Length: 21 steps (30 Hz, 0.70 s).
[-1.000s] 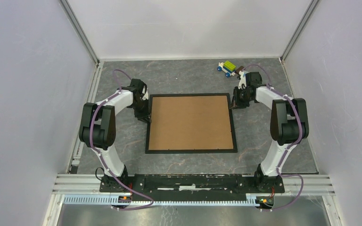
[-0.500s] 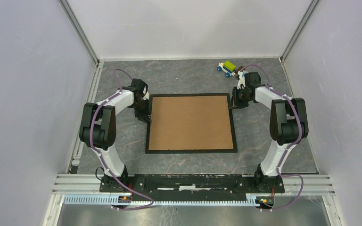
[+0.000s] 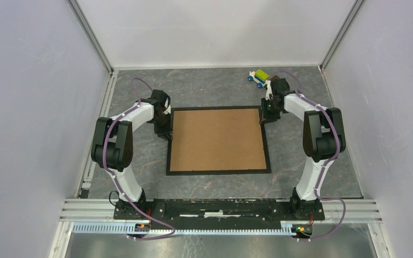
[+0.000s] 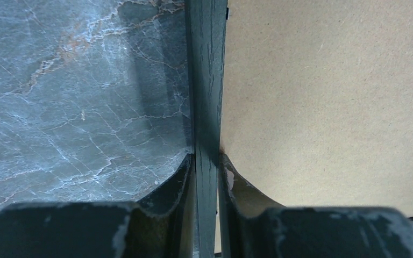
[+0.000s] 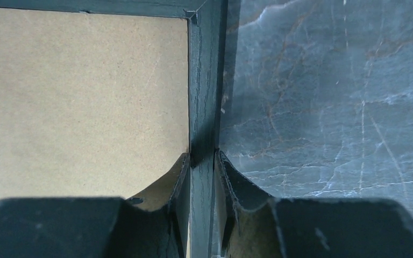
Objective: Put the photo into the frame
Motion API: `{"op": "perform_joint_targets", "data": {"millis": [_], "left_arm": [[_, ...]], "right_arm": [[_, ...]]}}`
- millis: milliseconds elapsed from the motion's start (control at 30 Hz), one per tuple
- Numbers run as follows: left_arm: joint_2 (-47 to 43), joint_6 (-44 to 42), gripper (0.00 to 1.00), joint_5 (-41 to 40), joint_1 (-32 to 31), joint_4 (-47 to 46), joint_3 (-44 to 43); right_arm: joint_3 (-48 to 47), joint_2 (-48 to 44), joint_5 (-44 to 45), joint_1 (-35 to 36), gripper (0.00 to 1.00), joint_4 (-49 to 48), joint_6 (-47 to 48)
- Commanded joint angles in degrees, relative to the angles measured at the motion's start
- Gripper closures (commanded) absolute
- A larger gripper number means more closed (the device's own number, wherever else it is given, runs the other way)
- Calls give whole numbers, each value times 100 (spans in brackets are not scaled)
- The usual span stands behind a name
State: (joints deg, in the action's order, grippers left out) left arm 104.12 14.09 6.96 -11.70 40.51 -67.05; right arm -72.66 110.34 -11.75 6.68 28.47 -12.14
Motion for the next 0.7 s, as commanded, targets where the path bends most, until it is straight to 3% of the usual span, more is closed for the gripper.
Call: {"op": "perform_joint_targets", "data": {"millis": [0, 133, 233, 367, 467, 667], "left_arm": [[434, -275, 81, -129, -226, -64, 236], [425, -269, 81, -129, -292, -68, 228], [418, -265, 81, -118, -331, -61, 218], [425, -232, 79, -14, -332, -60, 214], [414, -220, 75, 69, -332, -55, 201], [472, -178, 72, 281, -372, 29, 99]], "right_arm": [[-169, 1122, 1363, 537, 75, 508, 221], [-316, 1407, 1407, 921, 74, 632, 279], [-251, 1191, 511, 949, 72, 433, 324], [305, 254, -1318, 508, 55, -542, -28], [872, -421, -1655, 252, 41, -1077, -291], [2479, -1524, -2215, 269, 45, -1964, -877]]}}
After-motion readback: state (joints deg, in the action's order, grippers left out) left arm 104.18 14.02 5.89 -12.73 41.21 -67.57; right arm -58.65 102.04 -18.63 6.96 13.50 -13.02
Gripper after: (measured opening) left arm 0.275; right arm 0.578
